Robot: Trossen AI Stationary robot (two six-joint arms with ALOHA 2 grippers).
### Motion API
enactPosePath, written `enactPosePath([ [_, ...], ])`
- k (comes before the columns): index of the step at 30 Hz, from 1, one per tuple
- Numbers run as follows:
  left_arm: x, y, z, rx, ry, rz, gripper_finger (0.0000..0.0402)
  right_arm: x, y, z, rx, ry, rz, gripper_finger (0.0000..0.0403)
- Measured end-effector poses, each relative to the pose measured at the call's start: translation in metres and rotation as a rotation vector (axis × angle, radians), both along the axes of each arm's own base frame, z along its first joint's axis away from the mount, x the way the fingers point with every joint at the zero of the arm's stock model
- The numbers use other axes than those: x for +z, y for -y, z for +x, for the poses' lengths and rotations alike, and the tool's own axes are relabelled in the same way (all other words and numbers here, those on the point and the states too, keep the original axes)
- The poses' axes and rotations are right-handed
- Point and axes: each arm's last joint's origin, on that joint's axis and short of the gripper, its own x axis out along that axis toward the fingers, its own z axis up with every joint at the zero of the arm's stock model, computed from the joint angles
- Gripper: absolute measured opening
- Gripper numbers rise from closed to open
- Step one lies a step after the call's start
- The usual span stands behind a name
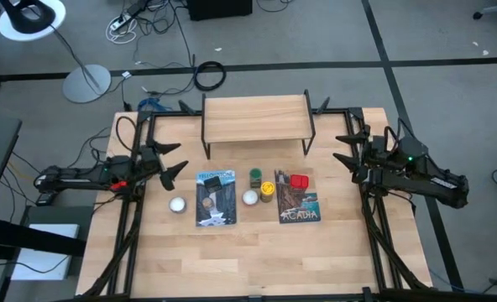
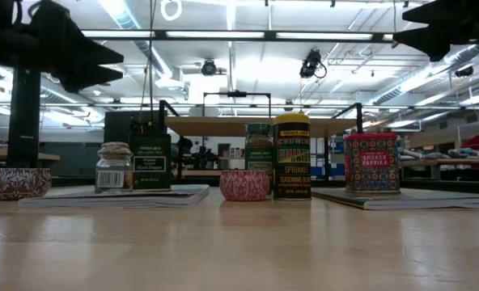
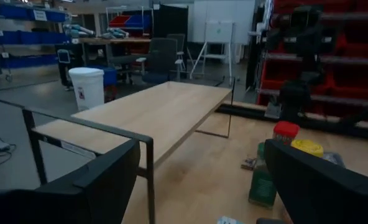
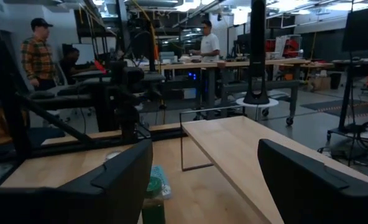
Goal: Shelf spices
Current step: Put the transparent spice on the shelf
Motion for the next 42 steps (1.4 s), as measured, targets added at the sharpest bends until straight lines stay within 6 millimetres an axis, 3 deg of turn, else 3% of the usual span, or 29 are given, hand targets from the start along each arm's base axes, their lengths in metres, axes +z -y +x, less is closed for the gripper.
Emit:
enactPosePath([
  [7,-0.027,0.0,0.006,0.005,0.018,-0.037,0.0349,0.0,0.0,0.0,0.0,0.0,0.0,0.0293],
  [27,-0.034,-0.001,0.006,0.042,-0.026,-0.045,0.0349,0.0,0.0,0.0,0.0,-0.001,0.001,0.0293],
  [32,-0.035,0.001,0.008,-0.018,-0.056,-0.059,0.0348,0.0,0.0,0.0,0.0,-0.001,0.001,0.0293],
  [42,0.003,0.003,0.028,-0.084,-0.214,-0.075,0.0348,0.0,0.0,0.0,0.0,-0.001,0.001,0.0293],
])
